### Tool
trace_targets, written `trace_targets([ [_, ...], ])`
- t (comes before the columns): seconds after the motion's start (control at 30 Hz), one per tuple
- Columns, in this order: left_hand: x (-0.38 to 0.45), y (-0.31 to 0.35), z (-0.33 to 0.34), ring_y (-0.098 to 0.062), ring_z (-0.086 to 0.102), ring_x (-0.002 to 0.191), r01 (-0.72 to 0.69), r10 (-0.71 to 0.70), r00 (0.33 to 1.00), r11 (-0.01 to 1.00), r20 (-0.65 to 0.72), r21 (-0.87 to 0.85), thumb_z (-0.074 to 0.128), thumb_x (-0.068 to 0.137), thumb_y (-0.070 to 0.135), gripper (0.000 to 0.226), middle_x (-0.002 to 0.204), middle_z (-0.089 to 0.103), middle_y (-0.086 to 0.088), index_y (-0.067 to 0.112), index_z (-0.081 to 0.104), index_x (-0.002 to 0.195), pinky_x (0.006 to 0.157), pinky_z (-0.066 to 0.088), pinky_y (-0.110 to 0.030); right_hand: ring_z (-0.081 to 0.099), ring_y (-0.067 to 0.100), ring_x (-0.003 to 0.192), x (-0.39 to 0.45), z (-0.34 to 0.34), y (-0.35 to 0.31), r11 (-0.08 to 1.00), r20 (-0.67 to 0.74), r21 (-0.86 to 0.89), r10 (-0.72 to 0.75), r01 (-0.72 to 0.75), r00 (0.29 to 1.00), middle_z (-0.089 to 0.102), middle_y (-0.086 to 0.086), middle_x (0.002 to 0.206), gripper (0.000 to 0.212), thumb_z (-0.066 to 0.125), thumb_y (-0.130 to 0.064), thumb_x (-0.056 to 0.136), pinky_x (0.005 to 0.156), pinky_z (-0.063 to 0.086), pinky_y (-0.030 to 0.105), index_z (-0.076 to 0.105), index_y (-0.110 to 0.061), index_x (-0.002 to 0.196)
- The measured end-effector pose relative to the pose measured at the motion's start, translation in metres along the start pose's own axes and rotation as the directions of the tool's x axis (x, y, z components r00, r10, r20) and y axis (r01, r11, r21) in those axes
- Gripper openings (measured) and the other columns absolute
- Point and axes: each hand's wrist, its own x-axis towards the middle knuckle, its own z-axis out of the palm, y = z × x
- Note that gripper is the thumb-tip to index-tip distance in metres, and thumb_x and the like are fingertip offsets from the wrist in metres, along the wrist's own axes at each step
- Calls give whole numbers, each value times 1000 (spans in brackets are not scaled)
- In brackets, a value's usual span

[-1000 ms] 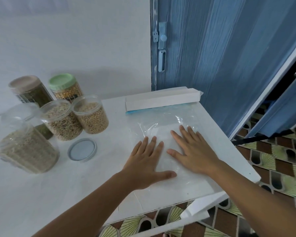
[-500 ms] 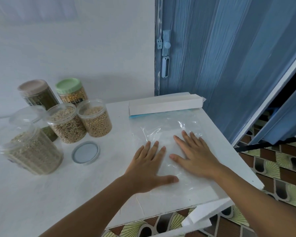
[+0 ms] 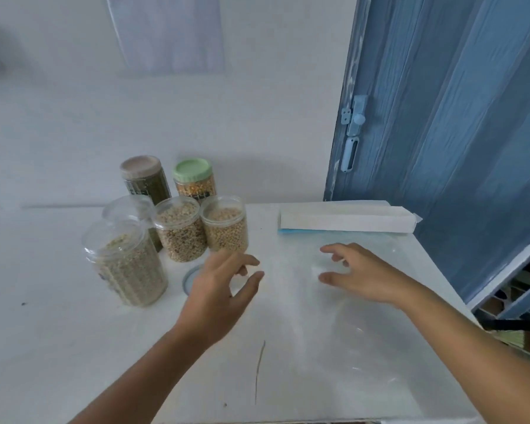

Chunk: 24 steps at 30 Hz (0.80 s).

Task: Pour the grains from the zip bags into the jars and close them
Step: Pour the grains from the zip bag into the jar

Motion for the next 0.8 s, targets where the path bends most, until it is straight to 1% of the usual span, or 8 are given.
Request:
trace_targets([
  [0.03,-5,-9,-16,-8,50,99,-7,14,995,998,-98,69,71,95,38,25,101,55,11,23,70,115,87,44,-23,50,11,123,6,9,-17,999,-2,0,-36,36,999,50,-11,130,64,71,-57,91,105,46,32,47,-43,148],
  [0.1,-17,-22,-46,-13,39,114,140,-101,954,983,-281,122,78,90,35,42,118,44,7,22,63,127,100,44,-38,51,9,119,18,30,-52,995,38,-2,-99,99,994,51,-12,126,70,72,-64,86,102,46,31,47,-41,148],
  [0.2,-29,-38,-85,-20,23,137,425,-400,803,904,-442,-46,87,79,43,84,141,28,-3,29,37,145,114,35,-58,51,14,123,38,66,-104,987,127,-18,-154,157,980,50,-3,137,89,75,-71,80,102,46,33,42,-34,153],
  [0.27,-28,-53,-104,-28,19,146,503,-486,746,859,-456,-93,87,72,61,104,152,22,-6,29,26,151,120,29,-58,46,22,134,53,92,-129,981,162,-80,-162,177,973,44,4,148,105,76,-76,74,107,44,38,34,-31,158],
  [0.37,-20,-77,-122,-23,24,151,601,-621,717,781,-317,-171,84,60,71,125,159,23,-2,27,21,159,121,32,-52,34,33,144,73,125,-151,978,190,-161,-104,136,976,30,10,160,128,77,-85,61,113,39,45,21,-30,163],
  [0.5,-14,-96,-132,-2,62,116,583,-652,740,744,-165,-326,89,55,65,104,127,62,19,31,45,144,100,56,-40,33,35,143,84,149,-162,962,190,-255,-50,98,981,27,11,158,123,78,-85,59,111,39,46,32,-26,156],
  [0.67,-15,-107,-142,1,65,108,557,-622,771,762,-137,-329,94,59,57,88,119,68,19,36,54,135,83,54,-24,40,28,139,82,147,-172,985,162,-109,-117,135,980,32,7,152,120,89,-67,62,112,42,43,30,-27,158],
  [0.8,-10,-113,-144,1,67,105,544,-591,805,770,-50,-333,98,61,49,82,117,70,18,38,56,131,82,56,-24,56,13,116,69,120,-191,964,123,56,-265,260,956,45,-4,135,102,96,-52,56,97,56,39,44,-31,141],
])
